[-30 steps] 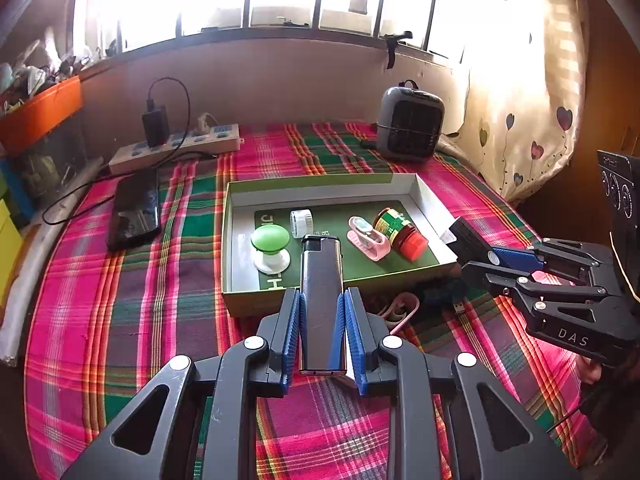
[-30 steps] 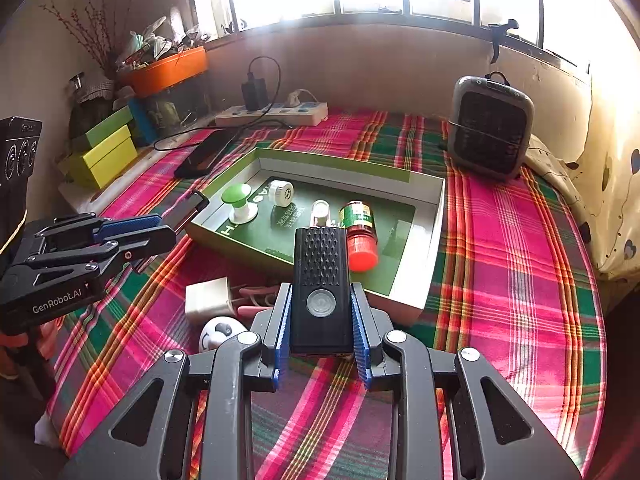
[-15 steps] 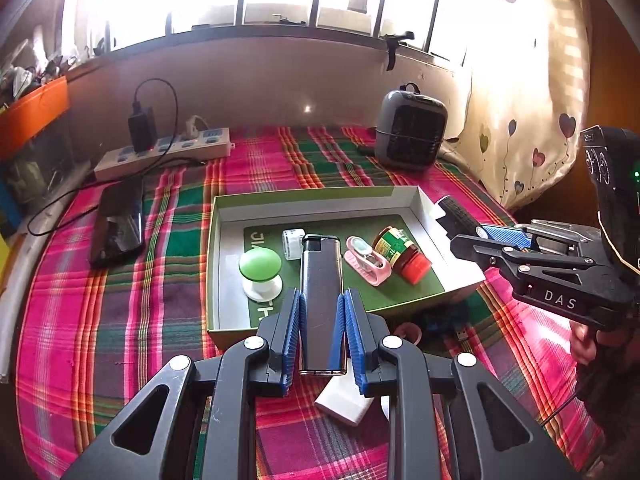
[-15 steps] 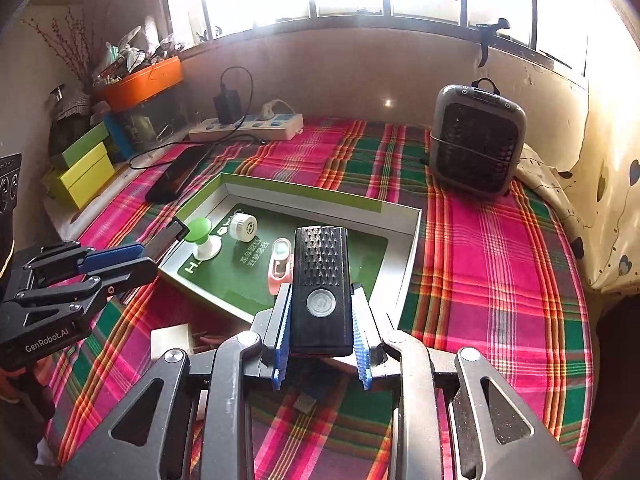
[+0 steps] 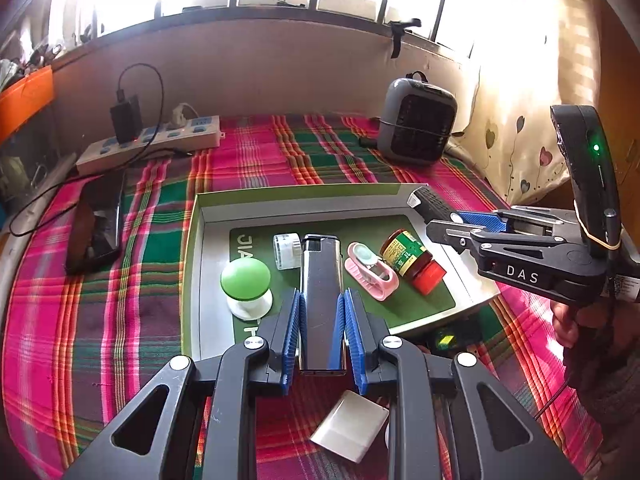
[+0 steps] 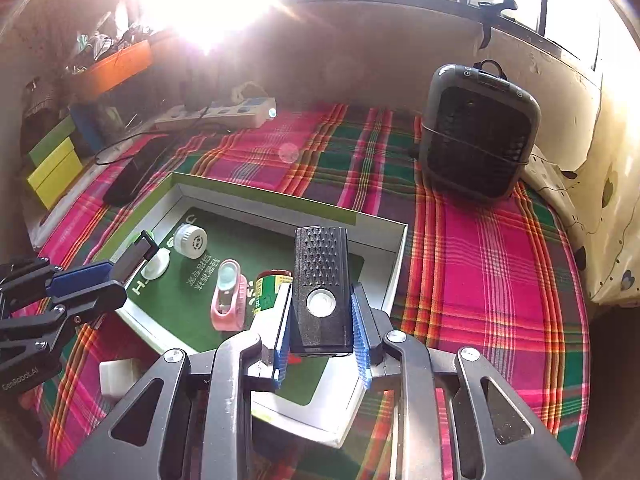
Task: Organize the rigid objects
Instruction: 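Carry the lighter and remote over the green tray with both grippers, then lower and open both grippers to set the lighter and remote in the tray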
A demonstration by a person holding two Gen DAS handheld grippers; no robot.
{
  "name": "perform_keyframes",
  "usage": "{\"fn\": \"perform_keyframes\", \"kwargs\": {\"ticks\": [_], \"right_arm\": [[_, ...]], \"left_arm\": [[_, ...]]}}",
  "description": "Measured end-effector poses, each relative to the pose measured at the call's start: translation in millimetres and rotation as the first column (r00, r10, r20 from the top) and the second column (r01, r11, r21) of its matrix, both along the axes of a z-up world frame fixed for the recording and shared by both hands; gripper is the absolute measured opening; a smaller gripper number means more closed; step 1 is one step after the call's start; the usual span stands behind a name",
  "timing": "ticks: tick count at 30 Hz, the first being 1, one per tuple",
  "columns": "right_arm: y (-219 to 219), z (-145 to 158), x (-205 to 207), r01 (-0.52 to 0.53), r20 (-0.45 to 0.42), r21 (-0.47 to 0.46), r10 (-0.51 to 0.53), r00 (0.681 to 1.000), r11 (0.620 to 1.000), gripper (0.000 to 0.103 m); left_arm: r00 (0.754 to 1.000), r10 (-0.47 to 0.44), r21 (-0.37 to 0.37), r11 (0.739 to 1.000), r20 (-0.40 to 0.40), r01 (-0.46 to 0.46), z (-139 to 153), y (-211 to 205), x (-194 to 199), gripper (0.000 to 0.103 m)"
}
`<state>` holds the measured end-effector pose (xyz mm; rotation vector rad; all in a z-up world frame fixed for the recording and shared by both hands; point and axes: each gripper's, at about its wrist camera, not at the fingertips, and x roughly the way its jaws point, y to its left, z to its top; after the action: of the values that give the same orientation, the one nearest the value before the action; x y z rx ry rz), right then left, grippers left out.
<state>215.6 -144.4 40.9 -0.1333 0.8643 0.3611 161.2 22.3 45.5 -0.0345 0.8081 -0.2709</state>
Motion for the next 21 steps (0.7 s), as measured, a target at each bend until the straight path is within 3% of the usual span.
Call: {"fn": "perform_keyframes", "kwargs": {"ticks": [21], "right_arm": [[8,-24,29,-0.05,-0.083,-0.004,0.049,0.995,0.999,0.028]], "left_arm": [[0.998,-0.012,0.01,1.0,-0.062,0.013,-26,-7,27,0.022]]}}
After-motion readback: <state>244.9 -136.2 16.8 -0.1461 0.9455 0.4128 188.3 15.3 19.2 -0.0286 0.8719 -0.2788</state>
